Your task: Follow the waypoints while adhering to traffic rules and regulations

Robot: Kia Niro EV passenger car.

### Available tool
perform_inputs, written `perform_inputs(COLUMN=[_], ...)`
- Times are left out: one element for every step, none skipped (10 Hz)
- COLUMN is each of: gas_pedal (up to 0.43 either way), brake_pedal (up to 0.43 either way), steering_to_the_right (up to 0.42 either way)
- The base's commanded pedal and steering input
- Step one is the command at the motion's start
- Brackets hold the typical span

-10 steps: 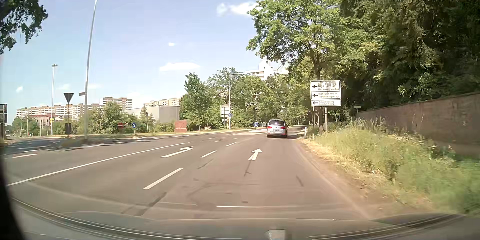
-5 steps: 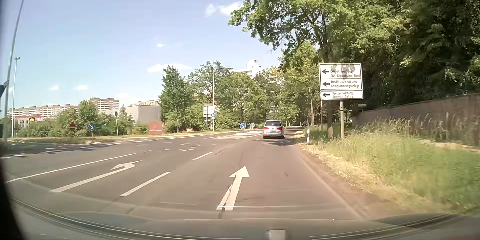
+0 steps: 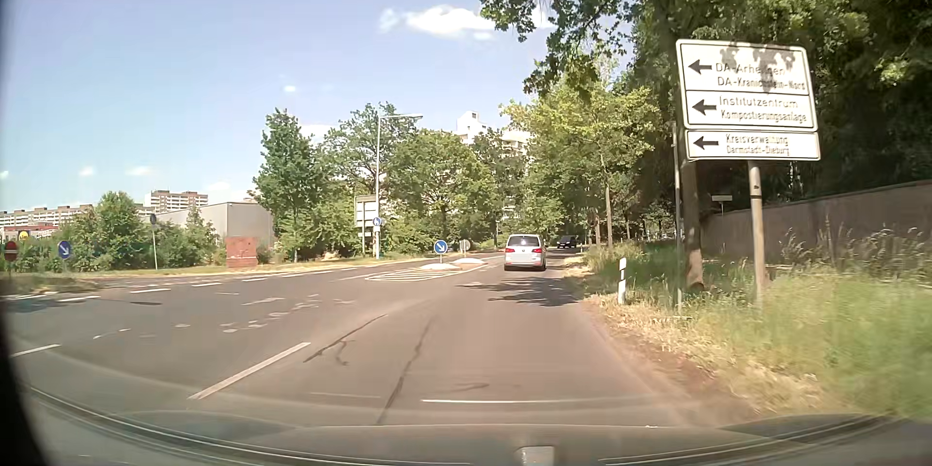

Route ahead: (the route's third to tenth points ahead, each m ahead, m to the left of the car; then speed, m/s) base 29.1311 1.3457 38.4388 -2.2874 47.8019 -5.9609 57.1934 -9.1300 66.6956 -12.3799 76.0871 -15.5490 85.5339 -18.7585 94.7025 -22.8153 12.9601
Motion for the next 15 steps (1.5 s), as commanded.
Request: perform_inputs(gas_pedal=[0.0, 0.0, 0.0, 0.0, 0.0, 0.0, 0.0, 0.0, 0.0, 0.0, 0.0, 0.0, 0.0, 0.0, 0.0], brake_pedal=[0.03, 0.03, 0.03, 0.037, 0.03, 0.03, 0.03, 0.03, 0.03, 0.03, 0.03, 0.03, 0.03, 0.03, 0.03], steering_to_the_right=[0.02, 0.015, 0.015, 0.015, 0.015, 0.015, 0.015, 0.015, 0.014, 0.012, 0.012, 0.012, 0.012, 0.012, 0.013])
